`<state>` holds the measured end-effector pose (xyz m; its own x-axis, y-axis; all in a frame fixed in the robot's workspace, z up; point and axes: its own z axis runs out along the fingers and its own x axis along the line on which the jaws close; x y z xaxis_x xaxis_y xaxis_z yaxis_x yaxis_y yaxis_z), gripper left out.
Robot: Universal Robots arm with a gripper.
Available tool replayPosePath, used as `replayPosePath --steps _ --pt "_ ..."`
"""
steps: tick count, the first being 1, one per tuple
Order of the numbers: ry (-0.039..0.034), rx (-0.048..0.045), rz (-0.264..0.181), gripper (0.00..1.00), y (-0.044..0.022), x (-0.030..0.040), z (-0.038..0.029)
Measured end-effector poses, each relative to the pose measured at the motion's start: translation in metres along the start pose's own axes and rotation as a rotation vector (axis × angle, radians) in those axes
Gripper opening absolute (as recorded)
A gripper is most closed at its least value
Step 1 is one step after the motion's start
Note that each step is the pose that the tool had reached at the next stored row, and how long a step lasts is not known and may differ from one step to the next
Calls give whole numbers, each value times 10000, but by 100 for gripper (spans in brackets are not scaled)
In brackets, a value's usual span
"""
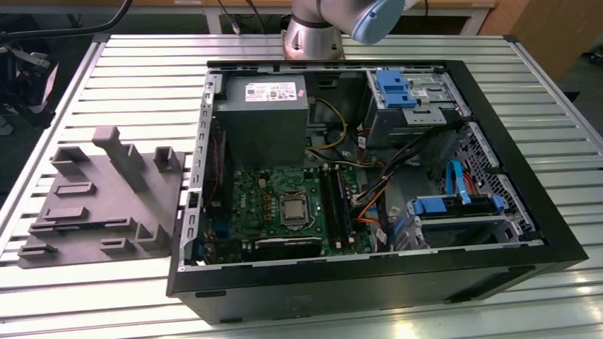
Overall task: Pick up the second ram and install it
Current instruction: 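Reach for the second ram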
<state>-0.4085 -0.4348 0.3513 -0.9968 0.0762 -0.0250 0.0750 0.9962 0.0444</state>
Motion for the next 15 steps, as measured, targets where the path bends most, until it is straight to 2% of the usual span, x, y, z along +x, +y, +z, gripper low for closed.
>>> replayPosePath --steps 15 --pt "0 0 1 11 -6 11 29"
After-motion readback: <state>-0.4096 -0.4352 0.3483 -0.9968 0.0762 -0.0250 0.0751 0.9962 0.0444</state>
